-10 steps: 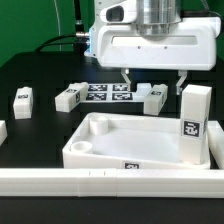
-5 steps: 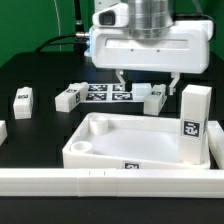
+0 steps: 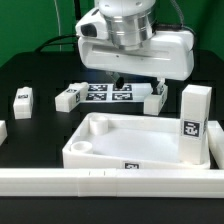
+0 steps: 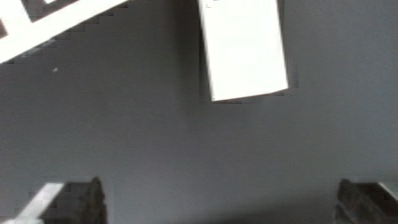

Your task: Assemble desk

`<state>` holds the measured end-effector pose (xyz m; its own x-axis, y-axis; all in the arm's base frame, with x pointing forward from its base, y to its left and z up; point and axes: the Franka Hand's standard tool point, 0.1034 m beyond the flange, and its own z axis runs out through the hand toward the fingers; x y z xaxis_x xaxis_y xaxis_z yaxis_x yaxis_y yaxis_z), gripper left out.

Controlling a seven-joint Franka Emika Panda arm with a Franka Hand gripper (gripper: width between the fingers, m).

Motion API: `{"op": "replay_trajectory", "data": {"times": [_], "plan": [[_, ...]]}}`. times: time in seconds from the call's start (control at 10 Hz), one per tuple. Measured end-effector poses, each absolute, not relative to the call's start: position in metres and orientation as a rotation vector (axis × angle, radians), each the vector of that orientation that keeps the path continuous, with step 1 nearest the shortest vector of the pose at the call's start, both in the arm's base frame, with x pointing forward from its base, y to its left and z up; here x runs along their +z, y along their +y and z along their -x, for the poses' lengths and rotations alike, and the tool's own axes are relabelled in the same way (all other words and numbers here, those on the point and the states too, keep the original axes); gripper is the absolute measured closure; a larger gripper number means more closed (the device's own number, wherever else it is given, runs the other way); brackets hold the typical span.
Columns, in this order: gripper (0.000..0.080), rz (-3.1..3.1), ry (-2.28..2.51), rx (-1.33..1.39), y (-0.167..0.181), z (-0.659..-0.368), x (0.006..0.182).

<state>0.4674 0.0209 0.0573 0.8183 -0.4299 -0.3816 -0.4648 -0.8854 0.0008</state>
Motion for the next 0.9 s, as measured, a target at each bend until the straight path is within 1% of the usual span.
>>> {"op": "replay_trajectory", "data": {"times": [0.2,0.3,0.4,0.6,0.7,0.8,0.9], "plan": [[0.0151,2.863,0.695,0.743,0.018,-0.463,0.056],[0.0151,2.86,0.621,0.769,0.019,-0.465,0.054],[0.0151,2.82,0.572,0.902,0.024,-0.458,0.055],[0.0151,2.722,0.456,0.99,0.023,-0.464,0.048],[0.0151,2.644,0.454,1.154,0.022,-0.455,0.051],[0.0151,2.617,0.448,1.204,0.02,-0.458,0.046],[0.0151,2.574,0.443,1.277,0.02,-0.454,0.044]]}}
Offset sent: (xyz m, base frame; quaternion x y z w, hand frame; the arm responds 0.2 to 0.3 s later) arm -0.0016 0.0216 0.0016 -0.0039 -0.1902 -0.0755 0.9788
